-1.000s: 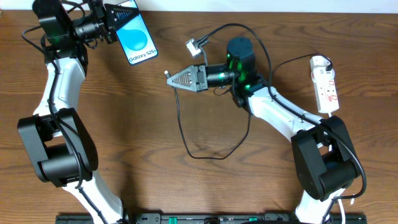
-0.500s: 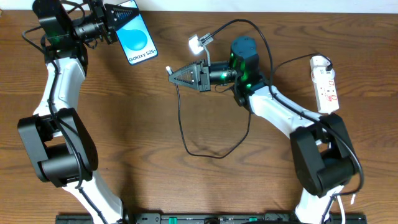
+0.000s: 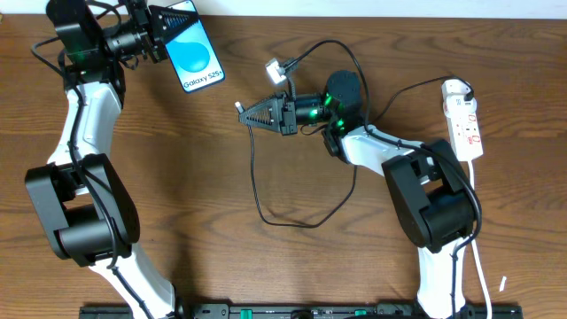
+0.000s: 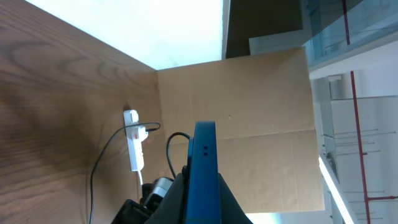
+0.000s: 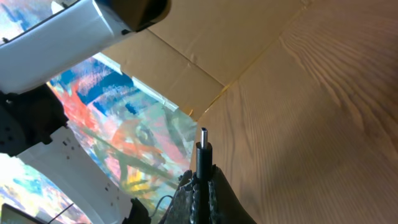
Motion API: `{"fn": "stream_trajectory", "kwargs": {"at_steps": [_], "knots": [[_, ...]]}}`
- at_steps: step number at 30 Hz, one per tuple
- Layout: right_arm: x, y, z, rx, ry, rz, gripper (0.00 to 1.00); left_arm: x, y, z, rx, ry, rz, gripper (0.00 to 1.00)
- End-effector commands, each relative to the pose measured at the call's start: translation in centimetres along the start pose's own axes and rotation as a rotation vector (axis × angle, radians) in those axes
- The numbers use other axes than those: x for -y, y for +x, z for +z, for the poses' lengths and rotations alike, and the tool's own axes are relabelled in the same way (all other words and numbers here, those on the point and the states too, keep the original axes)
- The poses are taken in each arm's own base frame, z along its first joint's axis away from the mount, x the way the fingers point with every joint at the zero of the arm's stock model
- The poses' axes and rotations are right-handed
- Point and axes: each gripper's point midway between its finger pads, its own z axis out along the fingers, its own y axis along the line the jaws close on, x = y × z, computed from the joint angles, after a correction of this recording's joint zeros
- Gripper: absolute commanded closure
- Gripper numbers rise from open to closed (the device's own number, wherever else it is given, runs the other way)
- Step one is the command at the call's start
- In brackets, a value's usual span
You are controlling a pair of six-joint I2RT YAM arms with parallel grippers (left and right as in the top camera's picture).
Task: Plug charger to phone and switch on socket
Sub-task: 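Carry the USB-C plug with the right gripper toward the phone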
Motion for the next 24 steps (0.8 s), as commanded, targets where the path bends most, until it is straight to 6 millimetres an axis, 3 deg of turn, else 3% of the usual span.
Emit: {"fn": "stream_trajectory", "kwargs": {"at_steps": [1, 6, 9, 24], "knots": [[-0.4, 0.4, 0.6, -0.007, -0.030, 0.023, 0.99, 2.0, 0.5, -0.1, -0.011, 0.010, 0.043, 0.93], [-4.2, -0.9, 1.1, 0.043, -0.120, -0.046, 0.99, 2.0, 0.4, 0.1, -0.004, 0.009, 0.042, 0.93], [-5.4, -1.4, 1.2, 0.067, -0.151, -0.034, 0.99, 1.9, -0.1, 0.5, 0.025, 0.005, 0.041, 0.92], [-6.0, -1.8, 1.4, 0.092, -0.168, 0.037, 0.99, 2.1, 0.7, 2.3, 0.005, 0.010, 0.054, 0.93]]}}
